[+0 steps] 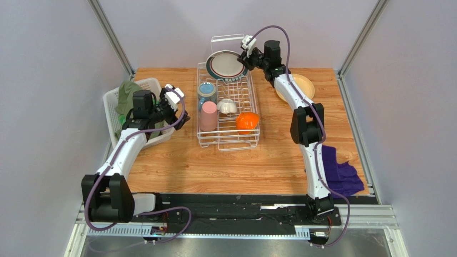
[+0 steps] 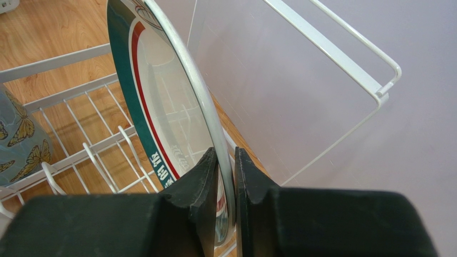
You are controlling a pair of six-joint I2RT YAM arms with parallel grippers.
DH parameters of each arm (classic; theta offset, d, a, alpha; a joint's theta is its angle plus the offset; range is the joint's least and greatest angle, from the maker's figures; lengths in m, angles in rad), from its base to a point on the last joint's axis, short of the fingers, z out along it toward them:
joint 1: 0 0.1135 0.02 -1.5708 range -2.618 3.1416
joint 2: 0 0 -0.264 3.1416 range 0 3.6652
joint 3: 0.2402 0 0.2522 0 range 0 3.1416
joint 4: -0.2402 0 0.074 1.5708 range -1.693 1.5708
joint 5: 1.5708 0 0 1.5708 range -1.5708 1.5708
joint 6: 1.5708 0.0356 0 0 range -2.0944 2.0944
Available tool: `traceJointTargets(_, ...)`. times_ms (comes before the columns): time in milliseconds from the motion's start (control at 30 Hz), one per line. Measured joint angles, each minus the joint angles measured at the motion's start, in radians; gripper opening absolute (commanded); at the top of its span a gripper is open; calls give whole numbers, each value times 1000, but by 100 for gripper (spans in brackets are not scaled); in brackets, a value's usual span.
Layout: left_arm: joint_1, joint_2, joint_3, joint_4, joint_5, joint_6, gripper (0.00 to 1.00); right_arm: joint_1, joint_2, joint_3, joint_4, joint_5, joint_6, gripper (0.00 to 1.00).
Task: Unload the mixed dishes from the dish rack
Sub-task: Pick up the plate from the dish rack.
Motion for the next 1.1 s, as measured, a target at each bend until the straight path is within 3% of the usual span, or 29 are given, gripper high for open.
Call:
traceJointTargets(700, 0, -29, 5, -16, 1, 8, 99, -31, -70, -11, -42, -4, 6, 0)
traceJointTargets(1100, 0, -47, 19, -34, -7, -2, 99, -170, -252, -93, -68, 56, 227, 0)
